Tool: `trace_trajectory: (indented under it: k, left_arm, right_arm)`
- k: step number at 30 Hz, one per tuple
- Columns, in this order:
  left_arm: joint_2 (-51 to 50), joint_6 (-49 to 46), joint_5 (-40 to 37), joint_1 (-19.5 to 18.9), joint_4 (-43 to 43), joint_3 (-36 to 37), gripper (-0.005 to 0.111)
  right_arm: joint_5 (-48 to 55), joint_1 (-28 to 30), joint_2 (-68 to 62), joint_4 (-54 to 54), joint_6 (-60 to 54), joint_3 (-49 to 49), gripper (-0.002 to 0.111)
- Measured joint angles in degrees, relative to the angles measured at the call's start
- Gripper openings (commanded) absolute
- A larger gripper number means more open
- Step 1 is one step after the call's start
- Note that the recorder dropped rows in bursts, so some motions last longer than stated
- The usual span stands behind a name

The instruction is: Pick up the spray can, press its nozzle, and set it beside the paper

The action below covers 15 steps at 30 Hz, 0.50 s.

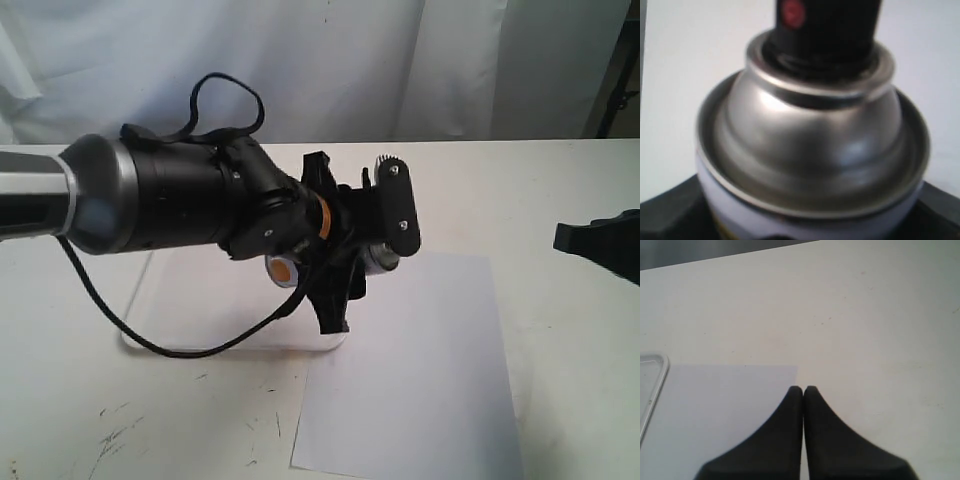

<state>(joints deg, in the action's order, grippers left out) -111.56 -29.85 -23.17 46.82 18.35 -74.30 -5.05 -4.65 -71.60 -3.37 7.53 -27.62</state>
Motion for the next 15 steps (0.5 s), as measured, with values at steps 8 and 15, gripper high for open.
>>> trace_trajectory:
  k: [8, 15]
  left_arm:
    - [-3.67, -4.66, -8.18, 0.49, -7.51, -3.27, 0.0]
    - [-3.67, -16.49, -8.9, 1.92, -18.65, -3.27, 0.0]
  right_arm:
    - [0.0, 0.0, 0.0, -0.21, 0.0, 0.0, 0.0]
    - [0.0, 0.0, 0.0, -0.21, 0.0, 0.0, 0.0]
